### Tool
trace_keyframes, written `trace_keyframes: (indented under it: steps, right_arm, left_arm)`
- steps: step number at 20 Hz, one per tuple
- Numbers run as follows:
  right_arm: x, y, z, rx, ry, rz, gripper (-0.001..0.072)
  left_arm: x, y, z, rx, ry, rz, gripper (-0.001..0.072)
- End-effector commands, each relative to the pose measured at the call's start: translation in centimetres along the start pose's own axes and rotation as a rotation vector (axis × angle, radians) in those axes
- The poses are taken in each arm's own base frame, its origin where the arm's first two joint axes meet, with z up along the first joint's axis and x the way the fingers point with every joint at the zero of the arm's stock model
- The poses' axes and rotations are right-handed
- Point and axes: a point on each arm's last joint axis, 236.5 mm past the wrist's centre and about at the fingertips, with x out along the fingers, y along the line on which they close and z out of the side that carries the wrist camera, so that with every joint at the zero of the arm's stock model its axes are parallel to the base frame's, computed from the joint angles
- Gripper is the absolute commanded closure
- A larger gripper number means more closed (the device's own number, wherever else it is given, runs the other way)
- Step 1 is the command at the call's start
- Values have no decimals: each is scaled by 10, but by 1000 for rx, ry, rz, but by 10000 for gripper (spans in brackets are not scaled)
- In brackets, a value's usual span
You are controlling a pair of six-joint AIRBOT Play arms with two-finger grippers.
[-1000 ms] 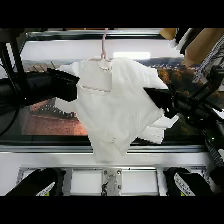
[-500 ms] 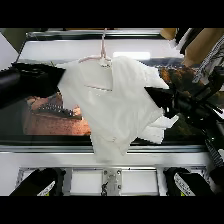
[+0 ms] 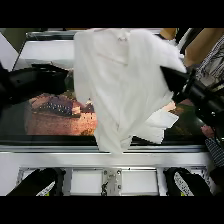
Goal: Fold the clothes and pants, and hang the long-sleeved shirts on hangers.
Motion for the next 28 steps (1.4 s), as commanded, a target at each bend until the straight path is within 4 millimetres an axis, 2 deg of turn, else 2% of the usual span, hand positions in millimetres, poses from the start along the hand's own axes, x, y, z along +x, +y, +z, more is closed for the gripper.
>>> trace_keyframes:
  steps: [1, 5, 8, 10, 12, 14, 16, 21, 24, 28]
  right_arm:
    - [-25, -40, 40, -110, -47, -165, 703]
    - [-89, -96, 89, -225, -97, -490, 703]
    - [-148, -128, 117, -358, -71, -778, 703]
    - [-192, -144, 136, -430, -65, -991, 703]
    - [-239, -152, 159, -487, -90, -1214, 703]
    - [-269, -152, 176, -583, -45, -1363, 703]
    - [-278, -149, 193, -671, -6, -1428, 703]
    - [-309, -141, 258, -767, -100, -1615, 703]
    - [-305, -137, 299, -820, -159, -1631, 703]
    - [-289, -124, 343, -889, -228, -1606, 703]
  left_arm:
    - [23, -2, -9, 18, 54, 7, 694]
    - [40, 0, -16, 21, 89, 20, 694]
    - [50, 1, -19, 39, 108, 25, 694]
    - [55, 1, -20, 45, 114, 26, 694]
    - [60, 2, -22, 46, 122, 29, 694]
    - [63, 2, -22, 60, 123, 29, 693]
    - [64, 1, -20, 65, 118, 27, 694]
    - [64, -2, -12, 70, 82, 15, 694]
    - [65, -4, -6, 71, 56, 7, 694]
    - [65, -4, -7, 71, 58, 7, 694]
